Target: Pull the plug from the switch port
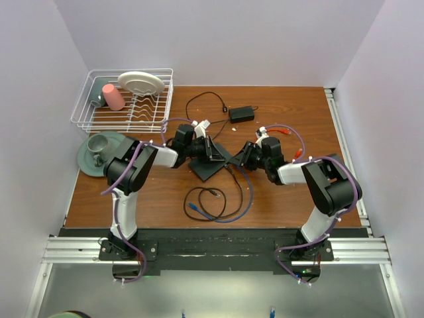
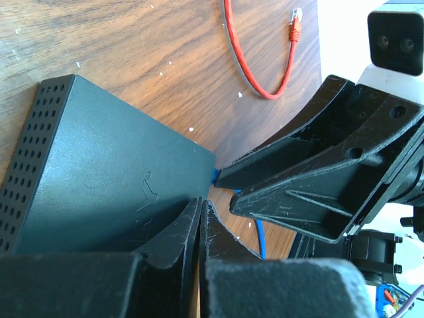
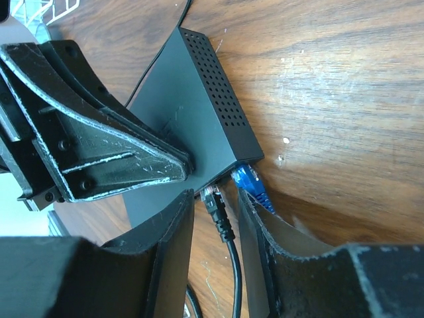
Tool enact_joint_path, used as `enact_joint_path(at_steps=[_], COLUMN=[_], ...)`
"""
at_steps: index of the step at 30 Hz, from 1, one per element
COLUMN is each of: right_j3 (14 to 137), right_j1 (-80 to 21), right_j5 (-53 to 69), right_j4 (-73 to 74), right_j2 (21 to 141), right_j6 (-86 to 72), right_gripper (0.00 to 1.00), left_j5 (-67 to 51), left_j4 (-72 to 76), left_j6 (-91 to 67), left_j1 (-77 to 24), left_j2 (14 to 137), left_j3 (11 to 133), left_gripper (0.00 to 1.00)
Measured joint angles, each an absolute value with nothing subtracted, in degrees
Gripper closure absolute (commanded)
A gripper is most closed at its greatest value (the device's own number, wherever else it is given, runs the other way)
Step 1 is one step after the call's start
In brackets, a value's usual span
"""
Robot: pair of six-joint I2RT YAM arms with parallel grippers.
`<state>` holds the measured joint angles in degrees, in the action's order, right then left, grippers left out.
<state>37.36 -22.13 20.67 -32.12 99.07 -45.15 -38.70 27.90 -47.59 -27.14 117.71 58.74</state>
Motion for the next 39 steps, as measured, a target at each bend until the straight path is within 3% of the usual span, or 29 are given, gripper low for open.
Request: enact_joint_path(at_steps=[23,39], right_j3=[37.39,39.83], right_j1=[-21.1,-18.2], right_j5=[17.61,20.6], right_j4=[-29.06,-34.85], right_j2=[92.23,103.72], right_j6=[-43.07,-41.1], right_gripper=[0.62,0.63], left_j5=[-38.74,-38.92], left_j4=[29.21,29.56], left_j6=[-48.01,-47.99], left_j1=[-27.14,-27.14], left_j2=[118.19,118.19], left_j3=[58.74,58.48], left_gripper=[0.98,0.98])
